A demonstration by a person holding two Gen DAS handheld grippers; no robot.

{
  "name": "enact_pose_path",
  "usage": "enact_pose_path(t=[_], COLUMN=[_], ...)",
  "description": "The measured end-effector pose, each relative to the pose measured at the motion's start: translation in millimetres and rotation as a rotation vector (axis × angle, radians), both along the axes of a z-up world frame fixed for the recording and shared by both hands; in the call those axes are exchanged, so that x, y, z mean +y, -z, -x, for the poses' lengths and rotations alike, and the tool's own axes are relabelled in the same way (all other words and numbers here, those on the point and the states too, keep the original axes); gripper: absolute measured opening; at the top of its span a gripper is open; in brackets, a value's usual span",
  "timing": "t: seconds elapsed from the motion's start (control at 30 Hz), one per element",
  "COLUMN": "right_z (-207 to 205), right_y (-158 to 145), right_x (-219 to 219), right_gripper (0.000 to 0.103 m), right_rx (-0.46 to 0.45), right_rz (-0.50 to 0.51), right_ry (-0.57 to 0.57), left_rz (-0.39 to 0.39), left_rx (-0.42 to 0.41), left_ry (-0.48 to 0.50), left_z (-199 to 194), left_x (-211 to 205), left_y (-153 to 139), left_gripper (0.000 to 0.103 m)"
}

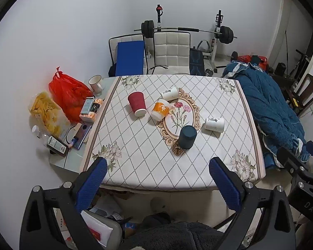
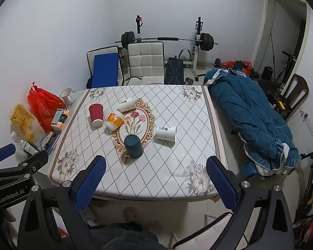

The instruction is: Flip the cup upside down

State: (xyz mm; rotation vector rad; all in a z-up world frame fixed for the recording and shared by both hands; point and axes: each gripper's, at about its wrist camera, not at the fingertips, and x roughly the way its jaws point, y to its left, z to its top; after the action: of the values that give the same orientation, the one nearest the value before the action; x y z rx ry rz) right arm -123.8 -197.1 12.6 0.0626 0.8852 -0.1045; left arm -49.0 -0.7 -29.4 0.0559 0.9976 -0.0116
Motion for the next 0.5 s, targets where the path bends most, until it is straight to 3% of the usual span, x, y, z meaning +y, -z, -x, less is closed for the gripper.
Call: enact_pose_path(t=[0.5], right_z=[-8.6], right_y=[0.0], right_x=[-0.3], right_gripper=[0.099], right_rx=[0.009], right_rz=[-0.005], right_ry=[-0.013], left_rz=[0.006], left_rx=[0.005], left_ry=[-0.005], left_z=[6.0], left_x=[-2.0], left_y=[2.7], left_gripper=[0.100])
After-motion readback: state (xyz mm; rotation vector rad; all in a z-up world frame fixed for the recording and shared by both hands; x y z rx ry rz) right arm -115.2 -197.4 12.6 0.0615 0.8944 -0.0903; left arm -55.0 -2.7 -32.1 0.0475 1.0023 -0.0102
